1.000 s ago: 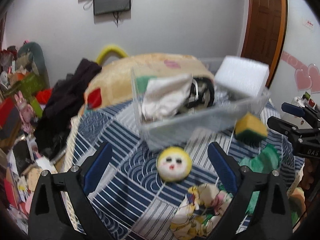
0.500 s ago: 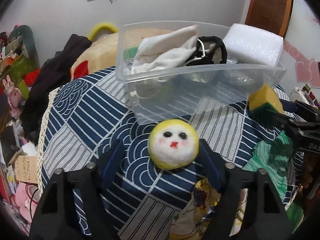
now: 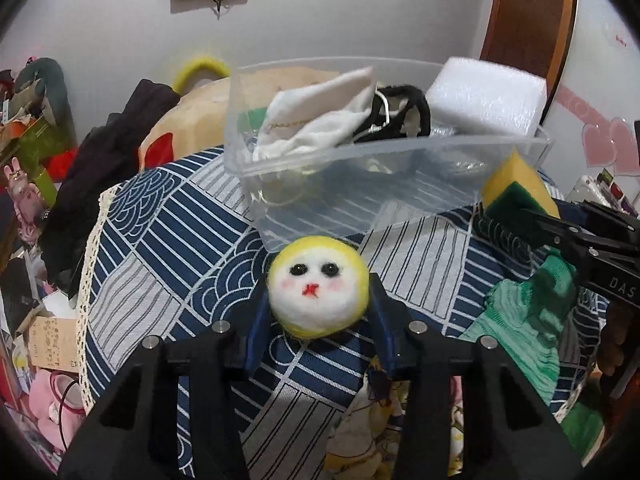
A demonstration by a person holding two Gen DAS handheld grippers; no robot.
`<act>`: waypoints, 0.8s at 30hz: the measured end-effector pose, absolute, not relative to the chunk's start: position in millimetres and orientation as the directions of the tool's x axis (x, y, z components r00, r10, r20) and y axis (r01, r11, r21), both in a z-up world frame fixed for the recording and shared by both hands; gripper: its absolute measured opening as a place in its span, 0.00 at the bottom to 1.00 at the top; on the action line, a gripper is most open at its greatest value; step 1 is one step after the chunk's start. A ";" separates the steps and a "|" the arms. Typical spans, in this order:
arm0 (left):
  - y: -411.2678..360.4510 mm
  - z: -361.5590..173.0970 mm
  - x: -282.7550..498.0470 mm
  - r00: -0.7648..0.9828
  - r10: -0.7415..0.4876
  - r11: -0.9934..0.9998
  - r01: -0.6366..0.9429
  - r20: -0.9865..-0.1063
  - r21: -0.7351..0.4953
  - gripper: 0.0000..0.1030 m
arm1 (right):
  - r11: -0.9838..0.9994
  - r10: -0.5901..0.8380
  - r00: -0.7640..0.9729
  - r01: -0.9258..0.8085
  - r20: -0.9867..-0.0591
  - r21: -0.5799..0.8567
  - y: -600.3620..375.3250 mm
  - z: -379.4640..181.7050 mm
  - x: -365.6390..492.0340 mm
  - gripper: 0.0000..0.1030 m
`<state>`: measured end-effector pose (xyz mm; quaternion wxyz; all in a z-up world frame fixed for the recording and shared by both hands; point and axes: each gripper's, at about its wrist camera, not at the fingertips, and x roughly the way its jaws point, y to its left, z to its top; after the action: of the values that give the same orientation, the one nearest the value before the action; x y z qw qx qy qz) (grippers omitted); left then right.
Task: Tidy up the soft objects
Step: 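Grasp the yellow face ball with the left gripper while the right grasps the yellow-green sponge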
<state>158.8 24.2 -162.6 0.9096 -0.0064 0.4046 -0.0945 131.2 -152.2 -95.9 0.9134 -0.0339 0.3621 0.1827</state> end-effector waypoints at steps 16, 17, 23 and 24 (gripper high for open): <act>32.3 -112.5 123.1 0.739 -0.195 0.980 0.167 -0.644 -0.105 0.43 | 0.917 0.329 0.750 -0.399 -0.575 0.003 -133.5 -58.6 112.8 0.31; 34.3 -109.1 122.6 0.746 -0.193 0.981 0.163 -0.637 -0.107 0.43 | 0.918 0.326 0.759 -0.398 -0.564 -0.005 -131.4 -56.3 113.5 0.31; 39.5 -88.9 134.0 0.777 -0.183 0.983 0.147 -0.603 -0.110 0.43 | 0.923 0.313 0.787 -0.384 -0.531 -0.025 -118.1 -49.7 133.5 0.31; 39.6 -86.3 137.5 0.782 -0.181 0.983 0.146 -0.597 -0.108 0.43 | 0.924 0.314 0.789 -0.383 -0.527 -0.022 -119.9 -48.4 135.0 0.31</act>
<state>137.5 39.6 -86.3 0.9435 -0.0277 0.3187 -0.0866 135.0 -119.9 -48.4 0.9437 -0.0639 0.2669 0.1847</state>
